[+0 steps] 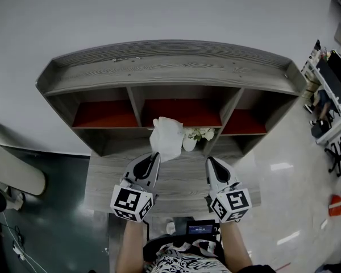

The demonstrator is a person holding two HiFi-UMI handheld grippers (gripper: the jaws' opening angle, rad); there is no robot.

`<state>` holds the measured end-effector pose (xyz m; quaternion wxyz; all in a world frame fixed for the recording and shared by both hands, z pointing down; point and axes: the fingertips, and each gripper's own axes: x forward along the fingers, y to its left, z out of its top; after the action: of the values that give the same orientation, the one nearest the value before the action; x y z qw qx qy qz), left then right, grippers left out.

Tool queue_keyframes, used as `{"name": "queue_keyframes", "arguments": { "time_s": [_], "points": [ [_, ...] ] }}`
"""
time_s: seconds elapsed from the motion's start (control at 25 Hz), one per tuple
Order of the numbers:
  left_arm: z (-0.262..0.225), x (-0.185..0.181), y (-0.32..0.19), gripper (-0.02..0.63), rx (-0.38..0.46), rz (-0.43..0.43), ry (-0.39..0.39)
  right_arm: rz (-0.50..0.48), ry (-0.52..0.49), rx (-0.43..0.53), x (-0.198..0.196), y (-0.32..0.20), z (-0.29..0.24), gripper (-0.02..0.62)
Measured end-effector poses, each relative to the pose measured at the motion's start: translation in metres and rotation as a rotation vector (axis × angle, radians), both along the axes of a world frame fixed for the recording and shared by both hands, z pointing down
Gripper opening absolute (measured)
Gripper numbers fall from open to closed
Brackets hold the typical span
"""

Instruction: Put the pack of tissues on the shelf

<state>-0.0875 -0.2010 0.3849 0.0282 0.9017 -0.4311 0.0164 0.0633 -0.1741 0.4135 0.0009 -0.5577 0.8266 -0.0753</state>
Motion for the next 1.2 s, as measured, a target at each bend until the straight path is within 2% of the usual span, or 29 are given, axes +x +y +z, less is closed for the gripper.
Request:
{"name": "queue_keyframes", "arguments": {
  "time_s": [0.36,1.2],
  "points": [
    [-0.004,-0.007,0.004,0.008,0.031,0.011,-0.029,-0.023,-0.007,0.024,-0.014,-0.007,0.000,0.003],
    [-0.018,0.013,-0.038,0.008,0.052,0.050,-0.063,0.014,-0.021,0.030,0.004,-0.035,-0.008,0.003]
  ]
}}
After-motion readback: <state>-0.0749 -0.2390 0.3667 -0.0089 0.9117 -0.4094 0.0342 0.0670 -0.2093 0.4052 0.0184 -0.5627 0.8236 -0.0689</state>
